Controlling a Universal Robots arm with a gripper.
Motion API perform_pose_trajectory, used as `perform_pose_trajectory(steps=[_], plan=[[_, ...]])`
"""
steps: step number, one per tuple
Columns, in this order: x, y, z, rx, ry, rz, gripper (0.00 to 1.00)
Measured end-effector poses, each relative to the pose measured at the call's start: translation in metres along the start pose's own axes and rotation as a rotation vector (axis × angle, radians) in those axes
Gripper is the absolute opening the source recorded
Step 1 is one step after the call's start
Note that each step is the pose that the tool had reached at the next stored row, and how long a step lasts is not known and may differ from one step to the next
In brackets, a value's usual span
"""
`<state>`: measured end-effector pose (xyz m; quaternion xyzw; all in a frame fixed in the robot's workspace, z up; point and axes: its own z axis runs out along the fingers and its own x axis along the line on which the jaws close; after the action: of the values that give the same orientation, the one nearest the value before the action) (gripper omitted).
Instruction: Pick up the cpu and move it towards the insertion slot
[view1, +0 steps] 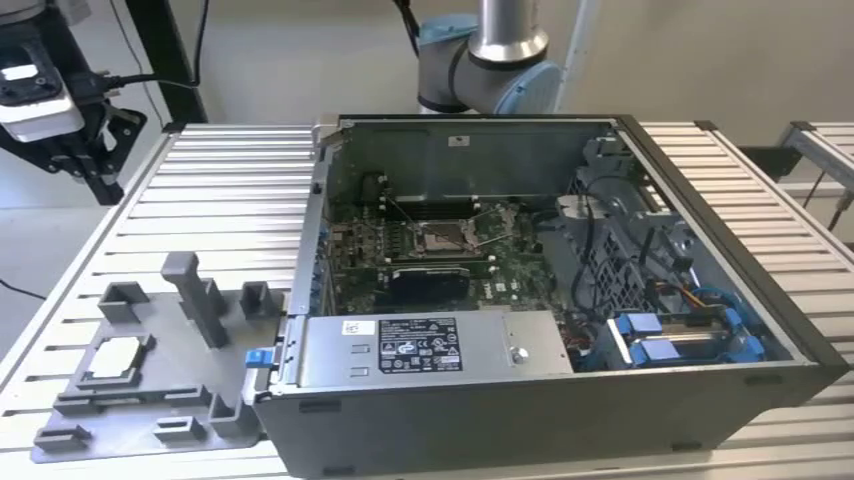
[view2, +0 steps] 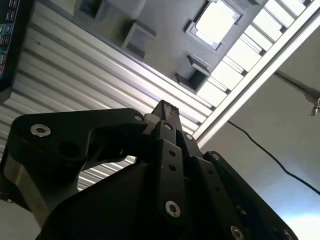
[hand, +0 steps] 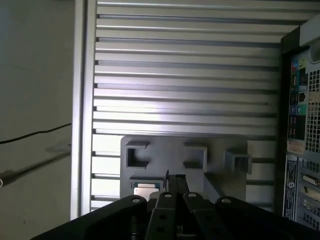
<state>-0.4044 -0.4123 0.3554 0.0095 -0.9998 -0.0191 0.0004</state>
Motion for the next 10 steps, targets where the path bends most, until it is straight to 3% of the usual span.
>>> perform_pose_trajectory(steps=[10], plan=[[0.0122, -0.0215, 0.002, 0.0, 0.0, 0.0, 0.0]])
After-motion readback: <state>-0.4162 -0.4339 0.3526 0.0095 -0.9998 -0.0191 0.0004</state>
